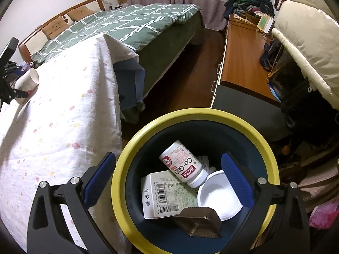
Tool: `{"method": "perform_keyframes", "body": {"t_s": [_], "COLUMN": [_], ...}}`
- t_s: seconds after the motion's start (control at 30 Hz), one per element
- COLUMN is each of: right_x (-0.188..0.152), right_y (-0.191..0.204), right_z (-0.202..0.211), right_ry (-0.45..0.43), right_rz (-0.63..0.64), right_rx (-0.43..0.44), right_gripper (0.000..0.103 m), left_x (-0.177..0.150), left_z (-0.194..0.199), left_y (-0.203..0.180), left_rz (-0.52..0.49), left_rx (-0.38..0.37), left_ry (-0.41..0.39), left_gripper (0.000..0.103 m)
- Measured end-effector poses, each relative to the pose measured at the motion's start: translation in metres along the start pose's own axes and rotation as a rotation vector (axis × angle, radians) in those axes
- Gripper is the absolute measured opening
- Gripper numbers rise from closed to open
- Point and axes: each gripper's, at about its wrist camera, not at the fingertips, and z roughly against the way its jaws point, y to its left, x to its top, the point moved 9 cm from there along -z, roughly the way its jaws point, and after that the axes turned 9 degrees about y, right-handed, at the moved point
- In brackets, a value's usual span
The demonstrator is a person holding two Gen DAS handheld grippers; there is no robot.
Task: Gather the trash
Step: 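Grasp the white paper cup with the left gripper and lift it, then carry the paper cup over the yellow bin and open the left gripper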
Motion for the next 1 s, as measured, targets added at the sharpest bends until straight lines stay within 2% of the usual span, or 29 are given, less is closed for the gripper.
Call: {"method": "perform_keyframes", "body": {"t_s": [0.03,0.1,0.3,0.63,0.8,1.0], "right_x": [0.000,-0.001,-0.007,-0.031,-0.058,-0.088], "right_y": [0.001,0.004,0.008,0.003,-0.014,-0.040], "right_z": [-0.001,-0.001,0.005,0.042,0.071,0.104], "right_ry": [0.003,0.005,0.006,-0.049,-0.079,-0.116], "right_rz": [0.001,0.004,0.009,0.000,-0.017,-0.031], "right_rx": [0.004,0.009,0.026,0.050,0.039,-0.004], "right_gripper": [0.095,0.095,0.095,0.095,0.095,0.095], "left_x": [-0.001,-0.002,-0.009,-0.030,-0.026,0.003], "left_z": [-0.002,-0.006,-0.003,0.058,0.097,0.141], "left_y": [-0.002,-0.003,-0.009,-0.044,-0.101,-0.210], "left_rz": [-0.007,-0.013,-0.018,0.033,0.014,-0.090], "left_rx": [0.007,0.011,0.002,-0.022,-0.022,-0.083], "left_ry": [0.004,0.014,0.004,-0.136,-0.180,-0.256], "left_gripper": [0.089,0.077,0.067,0.064,0.064,0.064]}}
